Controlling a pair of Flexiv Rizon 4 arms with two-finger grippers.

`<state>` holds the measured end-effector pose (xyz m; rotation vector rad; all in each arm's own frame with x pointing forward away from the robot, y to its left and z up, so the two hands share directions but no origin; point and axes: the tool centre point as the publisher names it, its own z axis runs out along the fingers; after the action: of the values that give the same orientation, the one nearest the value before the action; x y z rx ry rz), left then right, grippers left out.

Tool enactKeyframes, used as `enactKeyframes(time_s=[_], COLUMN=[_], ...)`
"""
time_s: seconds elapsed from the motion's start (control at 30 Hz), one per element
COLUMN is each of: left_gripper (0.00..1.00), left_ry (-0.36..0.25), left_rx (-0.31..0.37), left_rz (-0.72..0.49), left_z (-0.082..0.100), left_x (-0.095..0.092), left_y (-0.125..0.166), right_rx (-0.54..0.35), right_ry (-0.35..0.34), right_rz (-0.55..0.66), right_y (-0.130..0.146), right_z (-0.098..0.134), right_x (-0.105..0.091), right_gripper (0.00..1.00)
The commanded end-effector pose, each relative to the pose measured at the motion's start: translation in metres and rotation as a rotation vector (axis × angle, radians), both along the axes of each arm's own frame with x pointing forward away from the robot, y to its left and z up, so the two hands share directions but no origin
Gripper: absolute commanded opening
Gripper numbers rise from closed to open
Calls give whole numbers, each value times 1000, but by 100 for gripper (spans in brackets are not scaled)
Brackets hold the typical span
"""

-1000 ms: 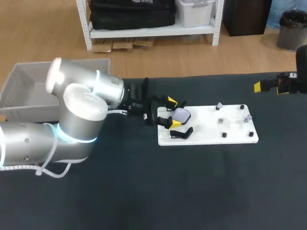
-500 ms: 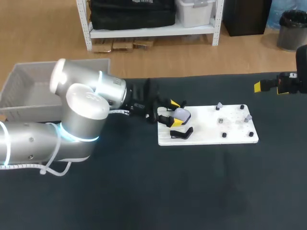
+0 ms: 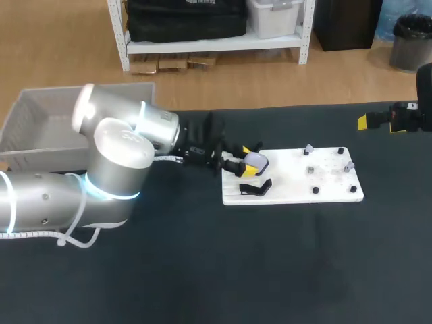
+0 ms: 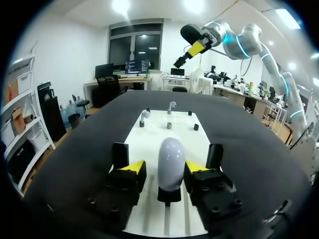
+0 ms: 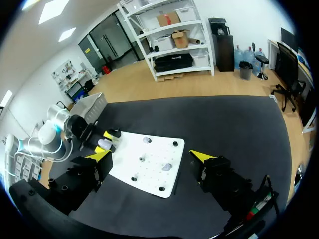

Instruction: Pick up each earbud case from the left stands, insert the matching earbuds, close the lid, and place the case in the box.

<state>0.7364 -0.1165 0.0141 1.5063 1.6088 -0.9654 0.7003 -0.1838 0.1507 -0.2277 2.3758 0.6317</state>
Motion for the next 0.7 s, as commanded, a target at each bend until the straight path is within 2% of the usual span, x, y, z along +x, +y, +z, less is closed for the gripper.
enactKeyframes(time_s=[0.03, 0.1, 0.17, 0.27, 0.5, 0.7], left_gripper=[38, 36, 26, 2, 0, 0], left_ry=[5, 6, 5, 3, -1, -15], left_rx=[-3, -3, -4, -5, -22, -63], left_rz=[-8, -9, -10, -12, -16, -3], left_z=[-2, -3, -2, -1, 5, 22], left_x=[2, 2, 1, 0, -3, -6], left_y=[-1, -1, -1, 0, 4, 8], right_rx=[1, 1, 1, 1, 1, 1], right_ry=[-1, -1, -1, -1, -1, -1], right_rz=[2, 2, 2, 2, 2, 2], right_y=[-1, -1, -1, -1, -1, -1], right_z=[-1, -1, -1, -1, -1, -1], right_x=[0, 0, 0, 0, 0, 0], right_gripper=[100, 100, 100, 100, 100, 100])
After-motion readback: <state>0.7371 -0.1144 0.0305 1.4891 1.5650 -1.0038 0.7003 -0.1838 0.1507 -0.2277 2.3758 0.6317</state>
